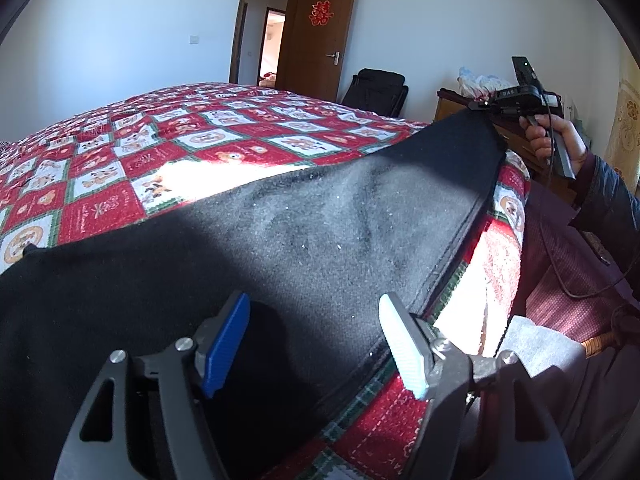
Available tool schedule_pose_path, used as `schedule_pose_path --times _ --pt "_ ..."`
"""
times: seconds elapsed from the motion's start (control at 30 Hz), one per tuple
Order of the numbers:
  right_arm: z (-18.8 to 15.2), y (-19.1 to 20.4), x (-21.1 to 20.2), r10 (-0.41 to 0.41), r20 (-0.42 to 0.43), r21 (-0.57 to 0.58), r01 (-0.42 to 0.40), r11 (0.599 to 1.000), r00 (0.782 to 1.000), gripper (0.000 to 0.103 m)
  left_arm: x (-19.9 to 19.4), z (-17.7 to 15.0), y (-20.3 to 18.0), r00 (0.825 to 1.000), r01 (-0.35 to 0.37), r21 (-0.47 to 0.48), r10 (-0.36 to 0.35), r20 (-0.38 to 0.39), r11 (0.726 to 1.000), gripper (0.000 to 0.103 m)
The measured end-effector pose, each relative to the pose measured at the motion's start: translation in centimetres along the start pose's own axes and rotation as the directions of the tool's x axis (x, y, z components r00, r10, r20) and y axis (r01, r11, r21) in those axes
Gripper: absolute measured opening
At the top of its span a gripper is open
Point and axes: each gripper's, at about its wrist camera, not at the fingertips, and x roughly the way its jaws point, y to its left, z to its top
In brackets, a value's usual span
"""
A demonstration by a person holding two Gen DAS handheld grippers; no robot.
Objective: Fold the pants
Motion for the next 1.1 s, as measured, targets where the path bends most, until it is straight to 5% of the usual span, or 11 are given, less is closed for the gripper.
schedule_pose_path --times 0.07,0.1,0.17,0.27,0.37,0.5,0.73,0.83,0.93,1.1 --pt "-0.2 -0.6 1.4 -0.073 -0.052 -0.002 0.073 0.997 0.996 0.011 -0.1 0.0 0.0 1.0 0.0 -0.002 0.0 0.0 1.0 0.07" --pt "-0.5 -1.0 1.7 -0.124 -0.054 0.002 0.124 0.992 0.991 0.029 -0.1 0.0 -0.1 1.0 -0.001 -0.003 0.001 0.0 1.0 0.07" --pt "-1.0 -2.0 1.0 -0.111 -0.028 0.035 0.112 0.993 0.993 0.037 -0.3 0.0 -0.1 1.0 -0.004 -0.005 0.004 -0.001 1.0 0.07" --pt "-2.3 -1.5 -1.2 -0.005 0.005 0.06 0.004 0.998 1.0 0.037 -0.6 -0.1 -0.3 1.0 -0.013 -0.002 0.013 -0.001 1.0 0.072" --pt "-4.6 1.6 -2.9 0.072 -0.014 -0.06 -0.073 0.996 0.997 0.037 -0.7 -0.5 -0.7 1.0 -0.02 0.018 0.02 -0.004 1.0 0.077" --pt "-8.2 1.6 -1.3 -0.061 -0.168 -0.095 0.045 0.994 0.984 0.037 -0.8 -0.6 -1.0 0.999 -0.05 0.034 0.05 -0.005 0.998 0.077" --pt "-8.1 2.8 -3.0 -0.097 -0.1 -0.12 0.085 0.989 0.99 0.037 -2.6 -0.6 0.4 0.988 -0.149 -0.017 0.149 0.027 0.989 0.083" --pt "-8.1 5.7 -3.3 -0.021 -0.077 -0.16 0.008 0.987 0.997 0.04 -2.8 -1.1 1.3 0.987 -0.157 -0.064 0.159 0.018 0.986 0.092" --pt "-9.2 9.5 -2.0 0.11 -0.141 -0.2 -0.137 0.97 0.984 0.042 -2.6 -1.6 1.4 0.985 -0.174 -0.061 0.175 0.007 0.983 0.092" --pt "-13.4 14.8 2.0 0.131 -0.269 -0.302 -0.213 0.929 0.954 0.042 -2.7 -1.6 1.6 0.981 -0.192 -0.063 0.193 0.005 0.979 0.092"
